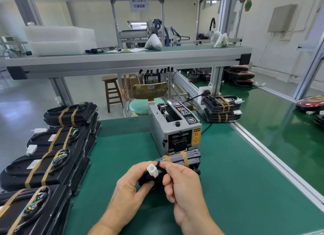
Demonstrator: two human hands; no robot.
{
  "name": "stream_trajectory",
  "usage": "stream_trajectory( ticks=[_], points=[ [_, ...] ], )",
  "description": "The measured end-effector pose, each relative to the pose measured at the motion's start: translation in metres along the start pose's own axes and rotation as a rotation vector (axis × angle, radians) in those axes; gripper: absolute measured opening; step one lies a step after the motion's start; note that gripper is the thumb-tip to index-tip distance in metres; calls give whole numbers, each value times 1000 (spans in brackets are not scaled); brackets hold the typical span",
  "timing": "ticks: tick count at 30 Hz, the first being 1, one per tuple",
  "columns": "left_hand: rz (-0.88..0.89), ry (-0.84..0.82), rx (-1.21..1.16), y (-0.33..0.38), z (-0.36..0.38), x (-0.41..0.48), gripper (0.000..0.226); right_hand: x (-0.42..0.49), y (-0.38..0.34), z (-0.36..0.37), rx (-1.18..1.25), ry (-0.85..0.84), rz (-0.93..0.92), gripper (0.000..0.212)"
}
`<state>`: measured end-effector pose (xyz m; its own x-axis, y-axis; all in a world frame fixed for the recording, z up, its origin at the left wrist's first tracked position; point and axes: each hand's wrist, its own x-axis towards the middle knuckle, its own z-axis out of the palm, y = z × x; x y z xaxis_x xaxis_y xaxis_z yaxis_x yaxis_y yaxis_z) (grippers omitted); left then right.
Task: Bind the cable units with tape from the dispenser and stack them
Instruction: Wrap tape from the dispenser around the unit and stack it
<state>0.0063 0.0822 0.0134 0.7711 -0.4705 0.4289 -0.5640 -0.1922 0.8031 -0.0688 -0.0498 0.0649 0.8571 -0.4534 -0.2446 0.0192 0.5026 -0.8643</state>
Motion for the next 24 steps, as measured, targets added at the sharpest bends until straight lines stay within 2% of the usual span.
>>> stream_trajectory(
  ticks=[8,15,18,21,22,24],
  points=[
    [1,-9,-19,5,-2,1,63,2,-2,-3,-111,13,-76,20],
    [26,-22,21,6,-4,2,59,14,-10,-18,-216,56,-243,26],
    [36,-21,31,5,-5,2,59,25,-17,-33,-322,174,-456,26],
    [60,-25,65,5,-5,3,58,41,-25,-51,-554,369,-687,23],
    [72,-24,81,6,-5,3,58,47,-27,-57,-626,389,-701,22],
    [92,-30,121,8,-5,3,58,59,-29,-65,-670,314,-573,23]
  ],
)
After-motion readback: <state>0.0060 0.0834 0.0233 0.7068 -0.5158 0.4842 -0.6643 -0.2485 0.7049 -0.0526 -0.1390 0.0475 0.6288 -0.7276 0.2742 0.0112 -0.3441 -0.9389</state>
